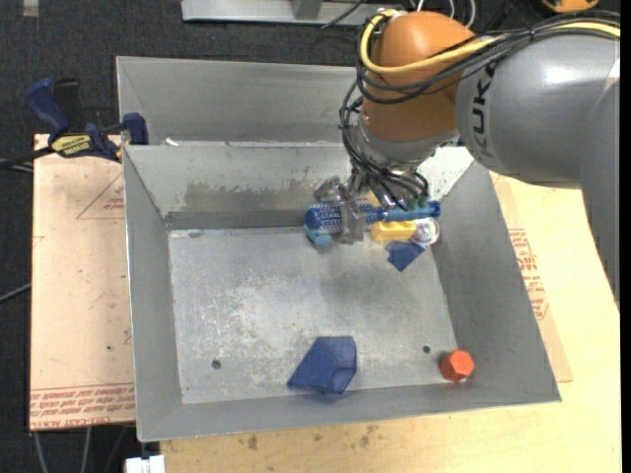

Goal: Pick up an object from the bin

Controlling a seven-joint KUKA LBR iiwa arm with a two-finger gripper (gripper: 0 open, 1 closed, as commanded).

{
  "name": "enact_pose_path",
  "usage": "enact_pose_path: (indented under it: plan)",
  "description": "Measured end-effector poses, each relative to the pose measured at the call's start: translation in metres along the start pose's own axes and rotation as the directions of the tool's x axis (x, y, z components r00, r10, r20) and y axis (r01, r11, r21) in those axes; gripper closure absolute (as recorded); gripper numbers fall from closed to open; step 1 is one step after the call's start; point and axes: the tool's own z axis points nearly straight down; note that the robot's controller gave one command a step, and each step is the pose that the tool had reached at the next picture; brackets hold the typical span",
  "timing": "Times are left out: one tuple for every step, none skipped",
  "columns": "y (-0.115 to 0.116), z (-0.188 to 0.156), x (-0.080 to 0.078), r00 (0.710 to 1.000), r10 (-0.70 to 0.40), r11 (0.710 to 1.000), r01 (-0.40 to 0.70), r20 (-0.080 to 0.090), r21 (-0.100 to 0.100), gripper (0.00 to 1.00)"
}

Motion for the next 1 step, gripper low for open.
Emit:
enact_pose_path:
  plan:
    - [0.0001, -0.0125, -0.0008, 1.000, 0.003, 1.000, -0.003, -0.001, -0.001, 1.00]
